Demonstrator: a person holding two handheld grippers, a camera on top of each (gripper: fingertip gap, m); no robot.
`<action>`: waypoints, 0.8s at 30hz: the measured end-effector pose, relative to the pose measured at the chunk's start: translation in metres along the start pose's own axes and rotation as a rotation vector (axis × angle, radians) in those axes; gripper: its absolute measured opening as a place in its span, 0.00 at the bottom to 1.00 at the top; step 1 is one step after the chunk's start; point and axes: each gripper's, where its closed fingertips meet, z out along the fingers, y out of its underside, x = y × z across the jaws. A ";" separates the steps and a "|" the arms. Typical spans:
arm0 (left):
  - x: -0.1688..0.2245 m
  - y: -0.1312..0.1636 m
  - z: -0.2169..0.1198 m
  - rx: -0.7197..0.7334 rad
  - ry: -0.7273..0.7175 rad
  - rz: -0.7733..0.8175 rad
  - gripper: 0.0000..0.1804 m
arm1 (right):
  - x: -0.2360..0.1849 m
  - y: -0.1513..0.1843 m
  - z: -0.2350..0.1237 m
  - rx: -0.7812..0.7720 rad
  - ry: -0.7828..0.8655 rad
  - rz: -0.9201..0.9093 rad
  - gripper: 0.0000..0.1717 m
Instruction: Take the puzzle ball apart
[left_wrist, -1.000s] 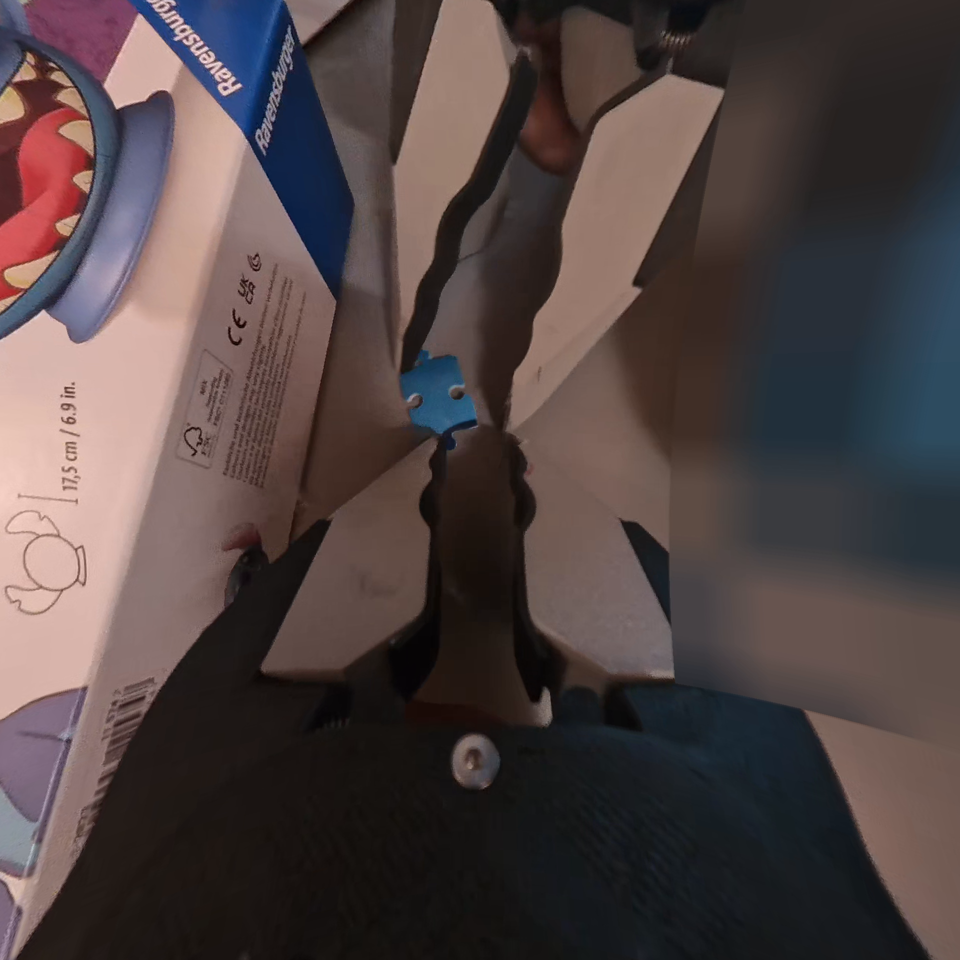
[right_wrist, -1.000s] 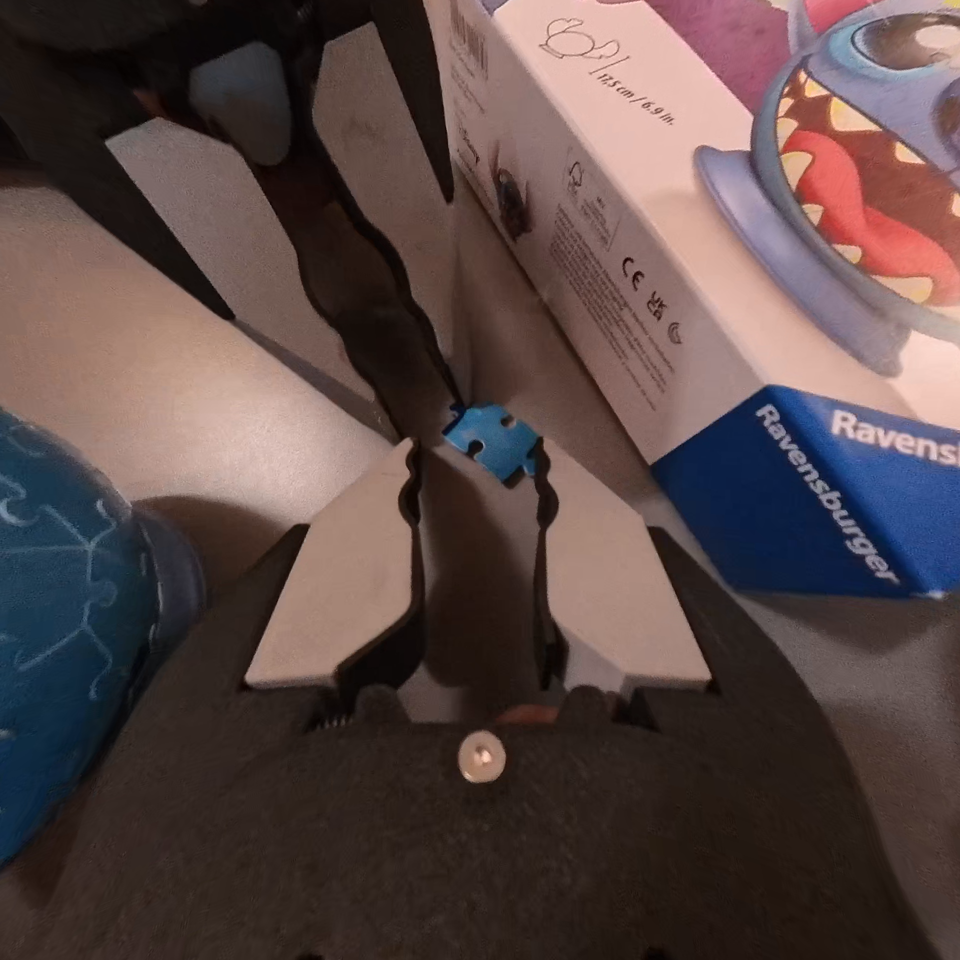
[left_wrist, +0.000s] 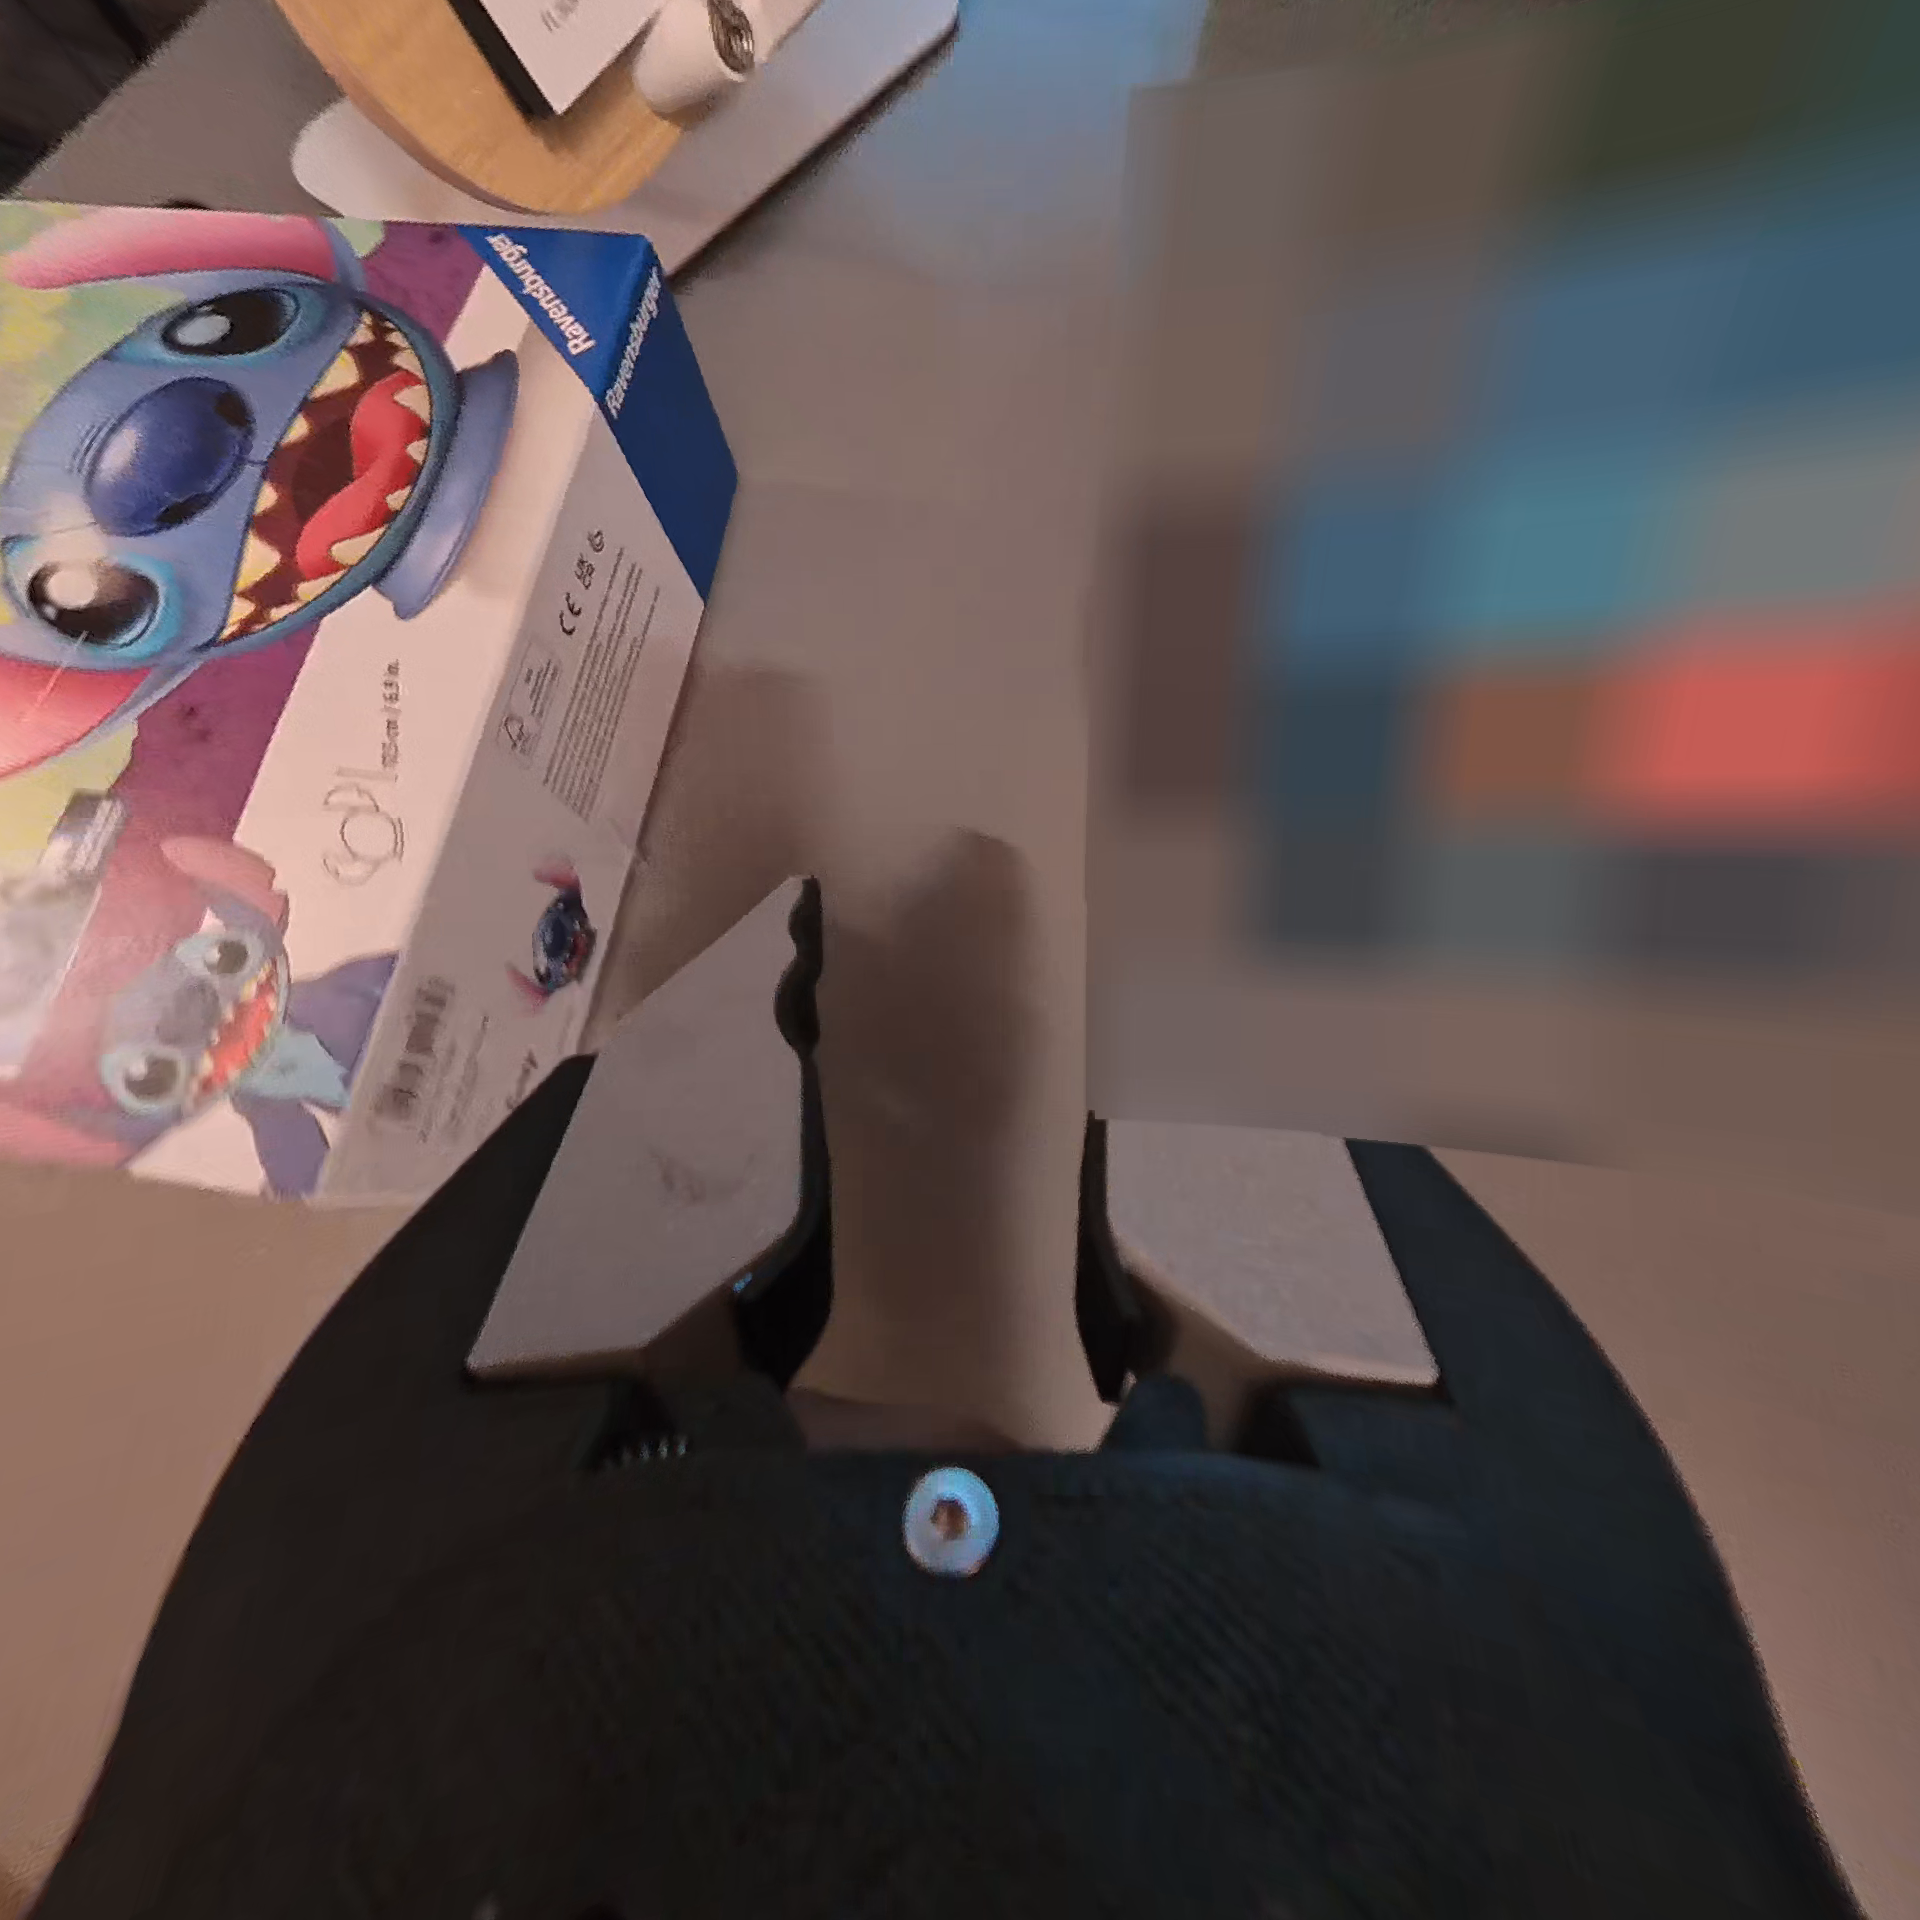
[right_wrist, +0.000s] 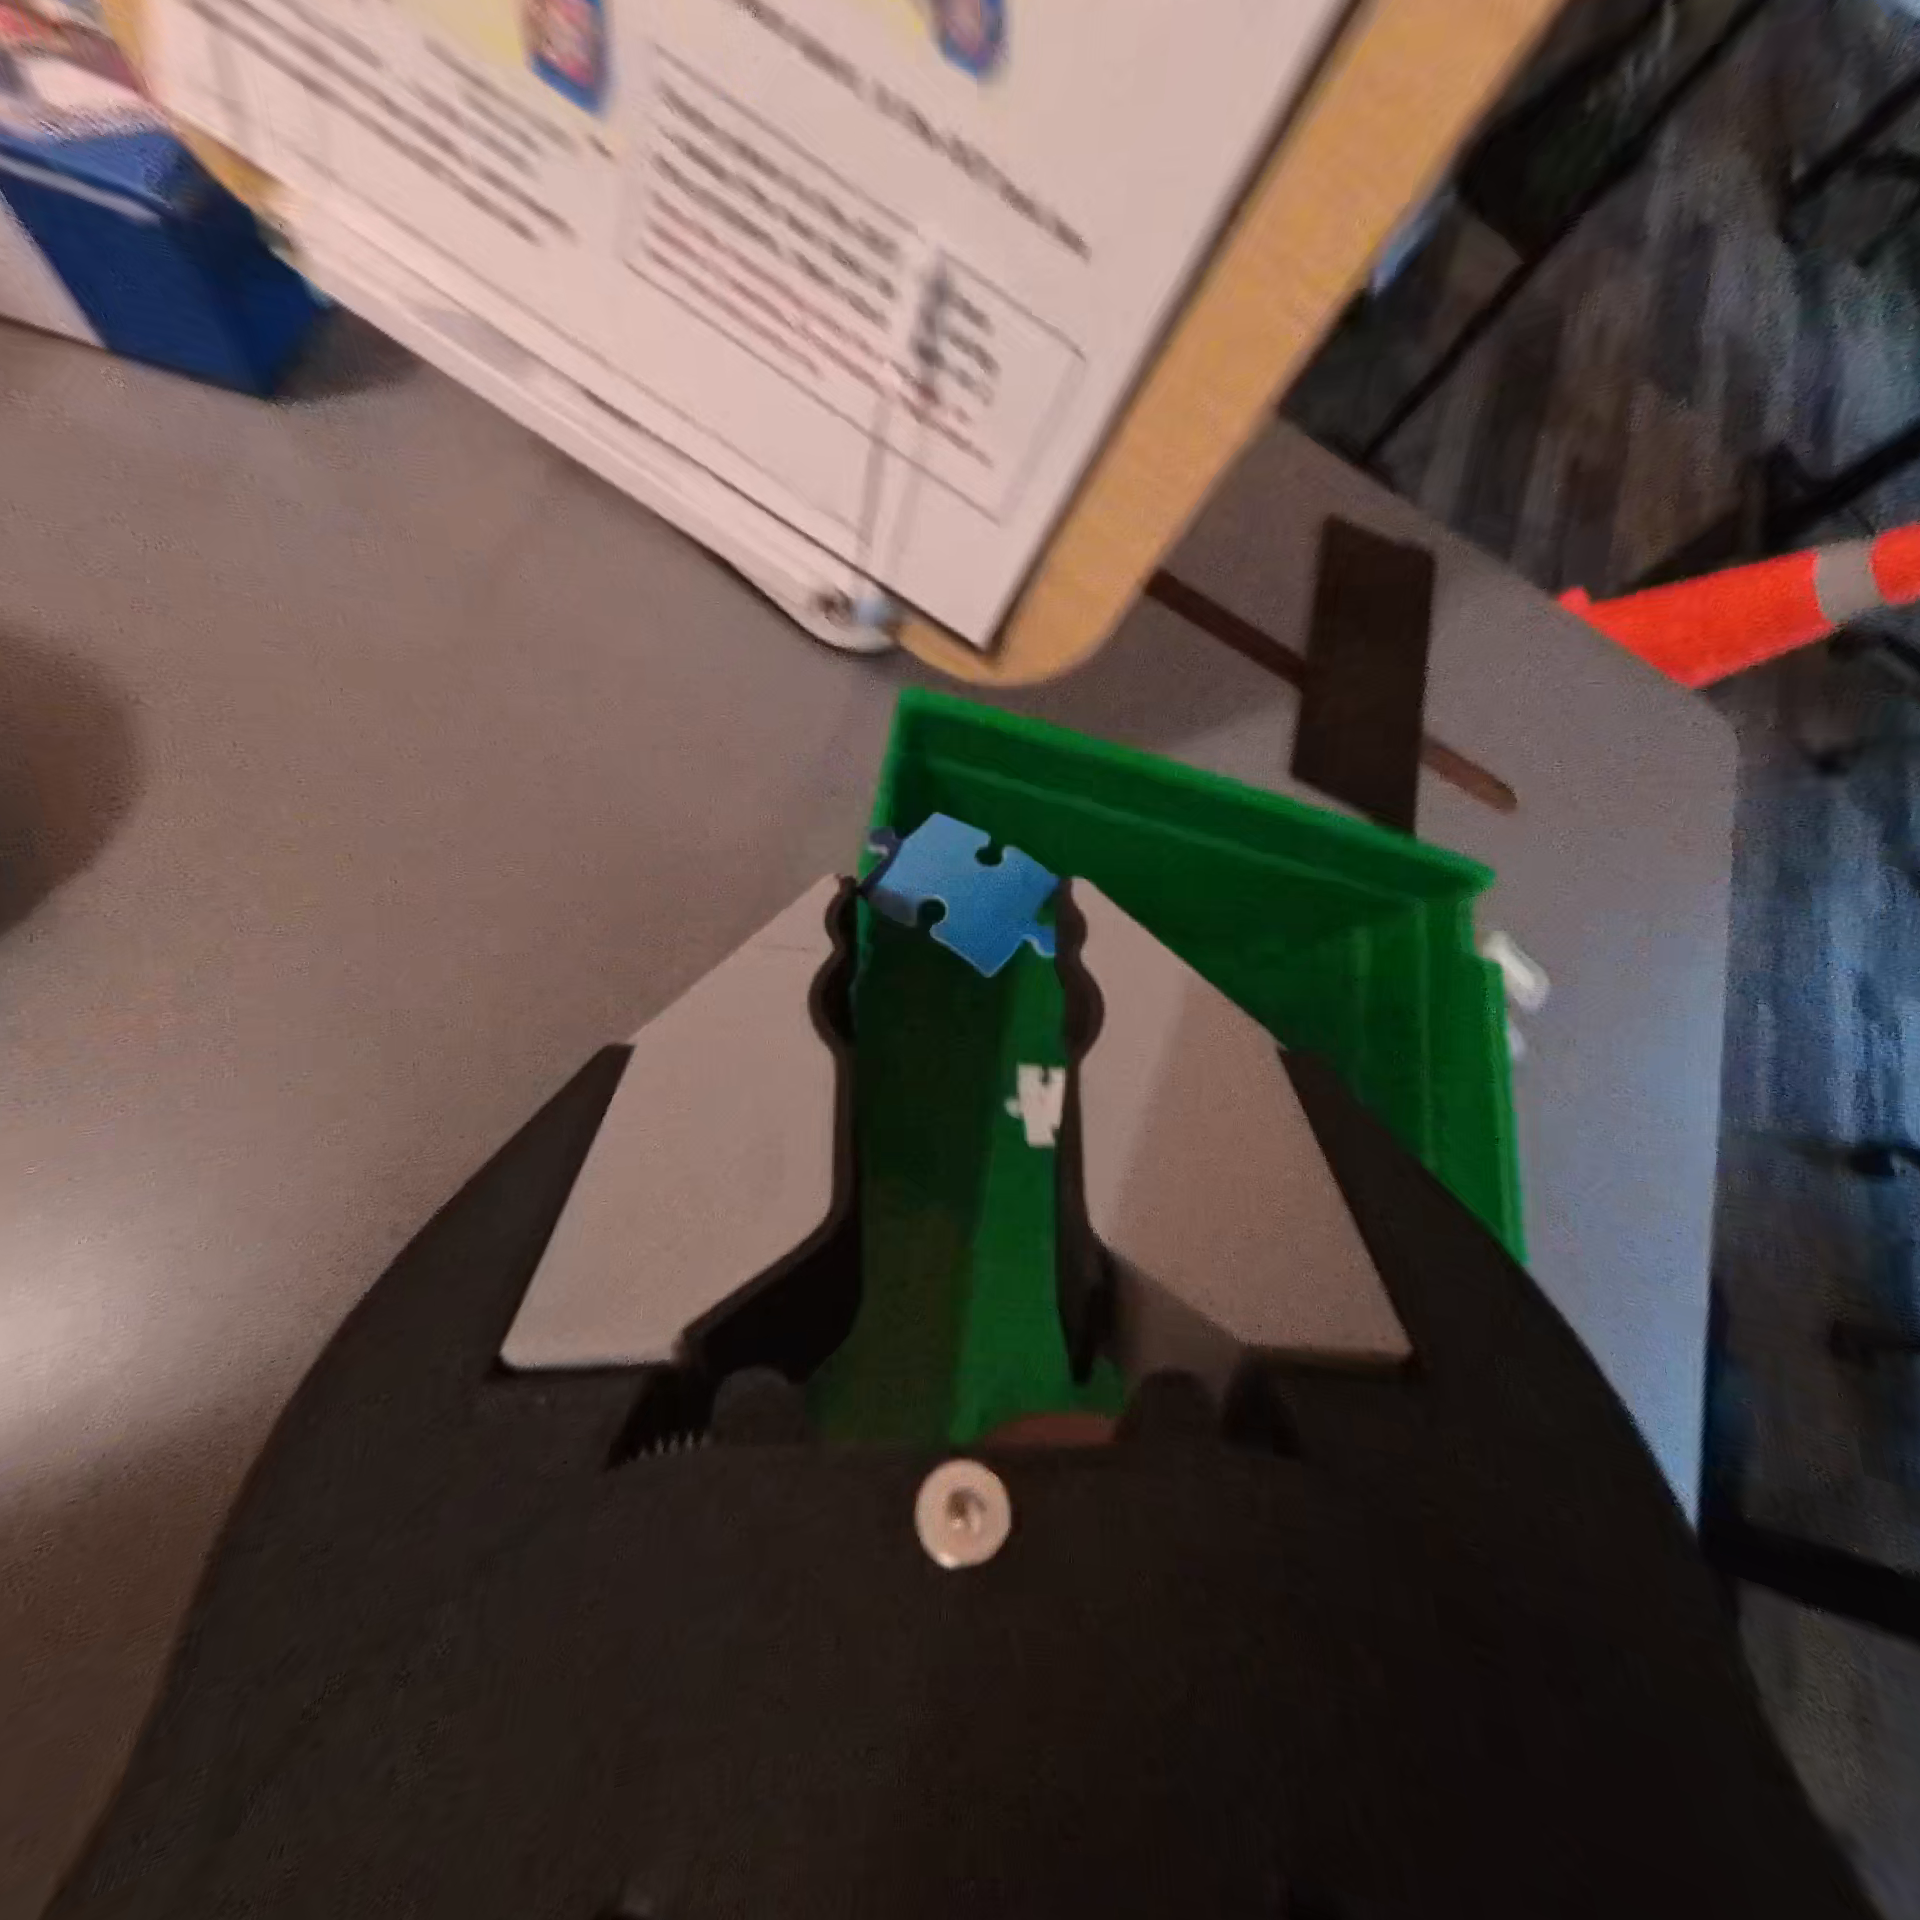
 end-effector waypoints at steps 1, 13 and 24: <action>0.006 0.002 -0.006 0.020 0.000 -0.018 0.28 | 0.016 0.020 0.005 -0.061 0.012 0.030 0.20; 0.088 0.017 -0.034 0.100 -0.043 -0.048 0.52 | -0.111 -0.006 -0.019 0.132 -0.288 -0.008 0.26; 0.115 -0.018 -0.030 0.094 -0.103 0.085 0.57 | -0.322 -0.038 -0.058 0.245 -0.828 -0.653 0.24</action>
